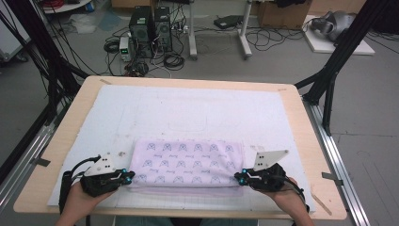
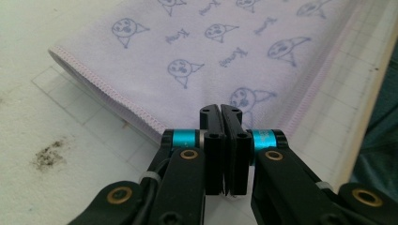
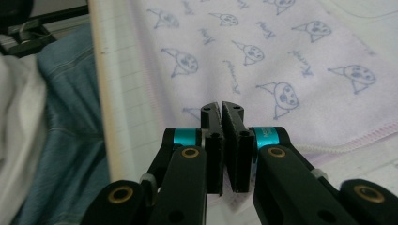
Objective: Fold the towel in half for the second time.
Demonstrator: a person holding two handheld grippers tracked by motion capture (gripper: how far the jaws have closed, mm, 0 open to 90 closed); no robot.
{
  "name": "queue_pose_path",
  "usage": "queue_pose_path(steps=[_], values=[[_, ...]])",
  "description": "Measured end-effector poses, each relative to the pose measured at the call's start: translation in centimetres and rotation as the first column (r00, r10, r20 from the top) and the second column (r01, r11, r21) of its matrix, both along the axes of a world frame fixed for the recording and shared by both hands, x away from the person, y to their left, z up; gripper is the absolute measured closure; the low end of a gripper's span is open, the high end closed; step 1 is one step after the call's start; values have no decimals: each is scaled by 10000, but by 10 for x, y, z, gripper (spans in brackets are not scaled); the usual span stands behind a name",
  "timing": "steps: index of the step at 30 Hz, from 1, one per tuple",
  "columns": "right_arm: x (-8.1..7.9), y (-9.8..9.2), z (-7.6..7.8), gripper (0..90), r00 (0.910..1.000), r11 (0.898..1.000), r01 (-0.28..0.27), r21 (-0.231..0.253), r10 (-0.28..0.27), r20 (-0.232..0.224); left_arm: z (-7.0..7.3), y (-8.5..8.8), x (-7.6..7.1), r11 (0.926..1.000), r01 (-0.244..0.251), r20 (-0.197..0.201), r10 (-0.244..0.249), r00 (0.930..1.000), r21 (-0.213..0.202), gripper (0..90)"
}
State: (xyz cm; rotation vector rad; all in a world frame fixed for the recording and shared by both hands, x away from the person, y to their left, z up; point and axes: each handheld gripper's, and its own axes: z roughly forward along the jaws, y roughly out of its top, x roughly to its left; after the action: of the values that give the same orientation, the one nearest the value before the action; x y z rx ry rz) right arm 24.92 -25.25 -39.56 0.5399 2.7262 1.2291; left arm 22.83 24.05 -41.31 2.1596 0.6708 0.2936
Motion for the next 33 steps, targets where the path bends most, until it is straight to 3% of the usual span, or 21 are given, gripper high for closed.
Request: queue_pose_path(steps=[3, 5, 6, 8, 11, 15, 18, 23, 29, 33], values=[[-7, -1, -7, 865, 9993, 9996, -219, -191, 213, -305, -7, 0, -2, 9997, 220, -366, -217, 9991, 102, 856], [-5, 0, -19, 780, 9952, 9987, -418, -300, 389, -899, -12, -1, 0, 9994, 78, -488, -63, 9988, 322, 694], [-4, 0, -22, 734, 9943, 9987, -429, -291, 398, -994, -12, -1, 2, 9997, -81, -474, 93, 9988, 245, 608], [-2, -1, -22, 680, 9941, 9996, -287, -12, 284, -1042, -8, 0, 6, 9997, -251, -348, 249, 9991, -59, 538], [13, -3, -9, 597, 9973, 9982, 363, 474, -332, -659, 1, 1, 20, 9977, -624, -107, 621, 9980, -256, 494], [42, -3, 1, 516, 9938, 9931, 1084, 457, -1072, -279, 5, -1, 41, 9926, -1118, -5, 1119, 9937, -474, 468], [63, -1, 0, 483, 9875, 9872, 1571, 274, -1567, -150, 6, -1, 59, 9846, -1624, 124, 1635, 9865, -647, 459], [93, -1, -12, 436, 9752, 9752, 2210, -124, -2212, -91, 2, -6, 90, 9756, -2179, 290, 2187, 9754, -269, 421], [114, -3, -29, 360, 9633, 9653, 2603, -200, -2611, -623, -13, -10, 114, 9704, -2413, -332, 2408, 9700, -137, 368], [120, -4, -37, 364, 9606, 9667, 2555, -172, -2558, -1083, -25, -12, 123, 9744, -2233, -1114, 2249, 9680, 270, 369]])
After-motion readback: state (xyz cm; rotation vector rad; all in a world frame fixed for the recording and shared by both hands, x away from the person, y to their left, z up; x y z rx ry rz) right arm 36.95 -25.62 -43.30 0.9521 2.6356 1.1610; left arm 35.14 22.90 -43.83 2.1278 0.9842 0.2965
